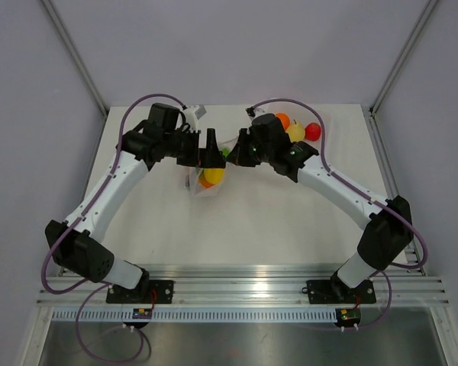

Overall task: Place the food in the zip-top bag and seal the zipper
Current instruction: Zip the zipper food storage bag at the center of the board.

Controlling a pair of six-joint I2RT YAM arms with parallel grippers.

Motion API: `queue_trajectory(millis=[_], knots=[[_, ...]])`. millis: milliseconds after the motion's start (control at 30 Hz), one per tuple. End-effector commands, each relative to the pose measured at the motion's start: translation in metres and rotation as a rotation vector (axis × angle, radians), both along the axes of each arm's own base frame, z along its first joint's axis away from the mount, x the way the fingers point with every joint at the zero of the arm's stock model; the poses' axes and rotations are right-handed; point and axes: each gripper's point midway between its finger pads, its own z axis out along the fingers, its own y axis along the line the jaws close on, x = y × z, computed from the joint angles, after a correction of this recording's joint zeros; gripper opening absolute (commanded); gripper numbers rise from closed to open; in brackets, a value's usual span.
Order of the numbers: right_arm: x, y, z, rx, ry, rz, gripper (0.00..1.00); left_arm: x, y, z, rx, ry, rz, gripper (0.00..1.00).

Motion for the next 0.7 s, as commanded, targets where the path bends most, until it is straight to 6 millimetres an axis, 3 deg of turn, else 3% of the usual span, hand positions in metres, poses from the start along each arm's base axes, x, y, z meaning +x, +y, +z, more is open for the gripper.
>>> queue_trajectory(millis=[0,100,167,333,367,533,667], knots=[[0.004,0.019,0.049,0.167,-0.051,0.006,0.0,-0.014,0.005,0.025,0.046,-0.109,-0.066,0.99],[0.004,0.024,0.055,0.209,-0.041,0.002,0.0,-0.015,0.025,0.033,0.114,-0.188,-0.002,0.99],[0.006,0.025,0.056,0.214,-0.035,-0.004,0.0,-0.014,0.041,0.027,0.201,-0.239,0.054,0.99],[0.009,0.029,0.066,0.249,-0.024,-0.014,0.0,-0.027,0.035,0.016,0.276,-0.291,-0.002,0.99],[0.009,0.032,0.066,0.253,-0.016,-0.008,0.0,-0.022,0.039,0.012,0.32,-0.303,0.032,0.99],[0.01,0.036,0.07,0.274,-0.001,-0.006,0.0,-0.019,0.024,0.008,0.364,-0.365,0.027,0.99],[0.008,0.037,0.076,0.285,-0.006,-0.003,0.0,-0.01,0.03,0.005,0.481,-0.414,0.088,0.99]])
